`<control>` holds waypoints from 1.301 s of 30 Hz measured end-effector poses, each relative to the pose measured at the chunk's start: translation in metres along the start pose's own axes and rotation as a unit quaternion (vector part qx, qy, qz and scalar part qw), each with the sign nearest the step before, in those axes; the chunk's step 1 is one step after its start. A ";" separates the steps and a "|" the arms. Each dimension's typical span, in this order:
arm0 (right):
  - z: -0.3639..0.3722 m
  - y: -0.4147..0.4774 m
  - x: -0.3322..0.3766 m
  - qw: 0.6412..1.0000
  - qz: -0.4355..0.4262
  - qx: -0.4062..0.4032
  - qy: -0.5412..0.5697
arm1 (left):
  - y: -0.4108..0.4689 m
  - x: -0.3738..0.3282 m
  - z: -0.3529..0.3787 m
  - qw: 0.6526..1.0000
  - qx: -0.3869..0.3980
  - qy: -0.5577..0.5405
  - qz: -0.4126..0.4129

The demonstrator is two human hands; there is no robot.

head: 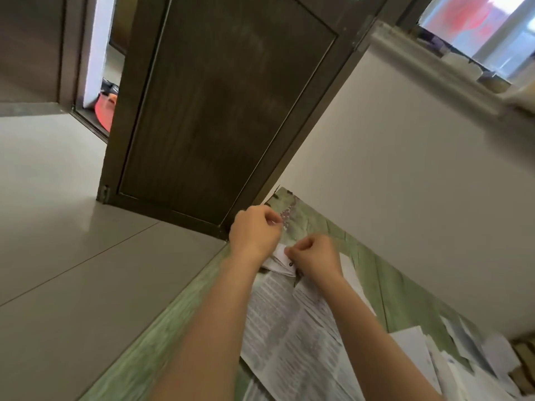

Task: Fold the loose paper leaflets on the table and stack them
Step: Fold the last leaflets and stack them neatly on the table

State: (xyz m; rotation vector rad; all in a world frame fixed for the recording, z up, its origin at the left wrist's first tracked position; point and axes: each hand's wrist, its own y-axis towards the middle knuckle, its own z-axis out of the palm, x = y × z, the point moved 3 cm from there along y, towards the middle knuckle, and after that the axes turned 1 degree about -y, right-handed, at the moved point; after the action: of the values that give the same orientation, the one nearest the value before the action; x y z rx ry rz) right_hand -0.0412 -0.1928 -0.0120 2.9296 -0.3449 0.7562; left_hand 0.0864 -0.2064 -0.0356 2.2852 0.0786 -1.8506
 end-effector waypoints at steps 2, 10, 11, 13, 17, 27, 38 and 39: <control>0.004 -0.005 -0.002 1.000 -0.013 0.000 -0.021 | -0.007 -0.003 0.006 0.998 0.046 0.052 0.005; -0.022 -0.011 0.019 0.978 -0.037 0.118 0.167 | 0.001 -0.008 -0.028 1.000 -0.010 -0.009 -0.025; -0.020 -0.012 0.020 0.979 -0.047 0.156 0.120 | 0.002 -0.009 -0.030 0.999 0.004 -0.017 -0.027; -0.012 -0.014 0.019 0.981 -0.072 0.180 0.016 | 0.002 -0.008 -0.031 0.997 0.069 0.008 -0.040; -0.003 -0.014 0.018 0.974 -0.092 0.205 -0.021 | -0.001 -0.003 -0.023 0.960 0.224 0.142 -0.090; -0.012 -0.014 0.034 0.938 -0.140 0.282 -0.146 | -0.007 -0.012 -0.017 0.894 0.297 0.327 -0.073; -0.034 -0.010 0.012 0.983 -0.171 0.035 0.059 | -0.001 -0.022 -0.020 0.973 0.175 0.145 -0.035; -0.035 -0.009 0.011 0.983 -0.171 0.031 0.066 | 0.000 -0.021 -0.020 0.976 0.164 0.141 -0.032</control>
State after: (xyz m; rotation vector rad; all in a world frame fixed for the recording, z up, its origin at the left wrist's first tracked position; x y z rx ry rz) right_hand -0.0457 -0.1806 0.0236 2.8601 0.1920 0.9110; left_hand 0.1015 -0.2004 -0.0114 2.7905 -0.1238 -1.6558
